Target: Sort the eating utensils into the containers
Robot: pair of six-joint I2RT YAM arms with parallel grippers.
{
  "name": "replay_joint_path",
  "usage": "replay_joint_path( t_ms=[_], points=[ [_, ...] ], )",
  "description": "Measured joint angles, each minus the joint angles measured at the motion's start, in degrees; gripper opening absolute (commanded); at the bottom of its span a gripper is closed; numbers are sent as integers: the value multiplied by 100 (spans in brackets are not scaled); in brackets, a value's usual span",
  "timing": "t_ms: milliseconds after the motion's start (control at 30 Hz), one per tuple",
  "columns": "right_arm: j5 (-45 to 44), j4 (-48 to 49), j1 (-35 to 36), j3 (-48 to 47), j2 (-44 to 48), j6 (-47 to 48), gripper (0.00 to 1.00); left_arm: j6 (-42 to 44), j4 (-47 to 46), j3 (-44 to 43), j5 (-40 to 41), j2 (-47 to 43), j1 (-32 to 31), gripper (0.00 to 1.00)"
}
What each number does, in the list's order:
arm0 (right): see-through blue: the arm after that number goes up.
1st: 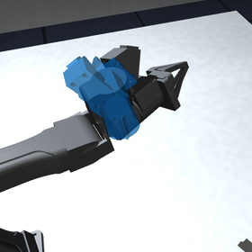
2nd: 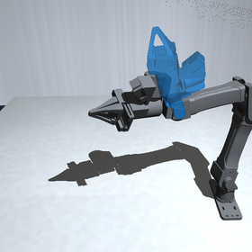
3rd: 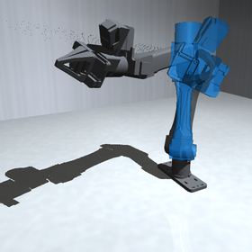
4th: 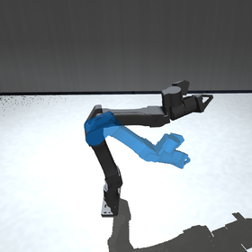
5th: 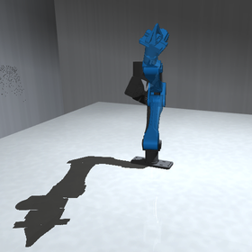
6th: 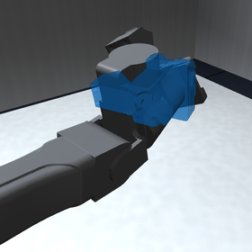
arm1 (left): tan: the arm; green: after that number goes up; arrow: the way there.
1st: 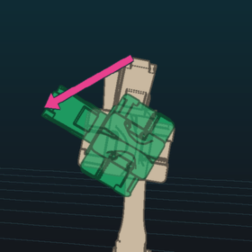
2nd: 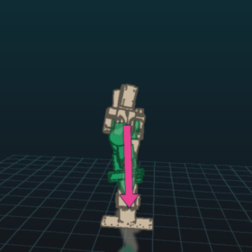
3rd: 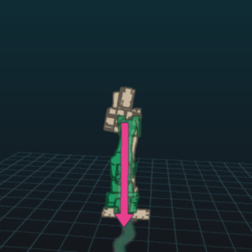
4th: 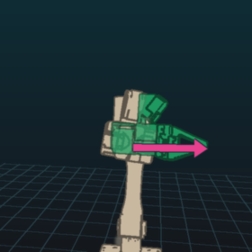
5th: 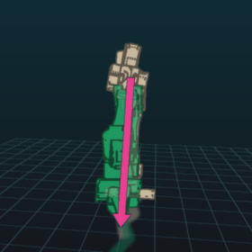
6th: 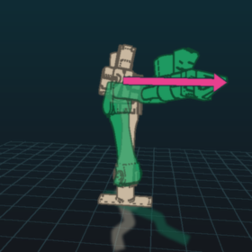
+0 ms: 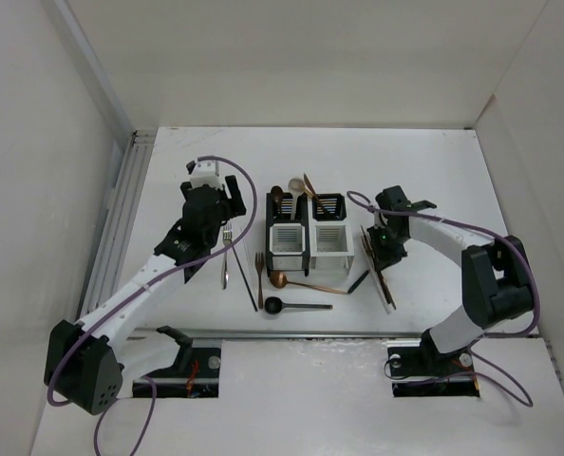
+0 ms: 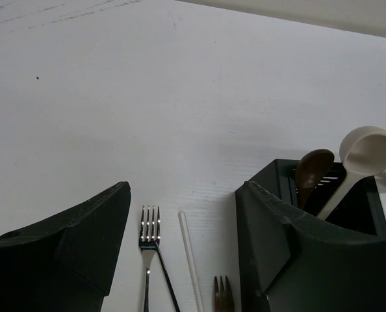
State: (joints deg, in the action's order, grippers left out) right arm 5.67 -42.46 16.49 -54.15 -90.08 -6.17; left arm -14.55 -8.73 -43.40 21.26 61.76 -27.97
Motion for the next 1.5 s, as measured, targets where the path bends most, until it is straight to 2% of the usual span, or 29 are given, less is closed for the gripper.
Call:
replay_joint_path(
  t_ms=[133,300,367,467,633,800,1267,1467,1500],
  points=[
    [-59,24,85,-17,-4,-116,6,-35,0,35,-13,-7,7,67],
    [-170,22,127,-44,24,-192,6,-85,2,76,-46,-9,9,67],
    [-256,13,170,-52,37,-227,23,-107,2,76,-72,-9,9,67],
    [-407,17,199,-57,39,-223,34,-125,0,76,-111,-9,9,67],
    [-518,31,219,-140,-13,-155,34,-142,-2,118,-177,-9,9,67],
    [-629,70,409,-466,-225,-107,22,-146,-2,149,-210,-9,9,69],
    [-1123,125,645,-710,-468,-170,26,-170,-2,177,-251,-9,9,70],
    [-1121,186,645,-682,-492,-184,23,-205,-2,181,-284,-9,9,70],
    [-1117,201,645,-678,-494,-184,19,-208,-2,181,-284,-9,9,70]
  ],
)
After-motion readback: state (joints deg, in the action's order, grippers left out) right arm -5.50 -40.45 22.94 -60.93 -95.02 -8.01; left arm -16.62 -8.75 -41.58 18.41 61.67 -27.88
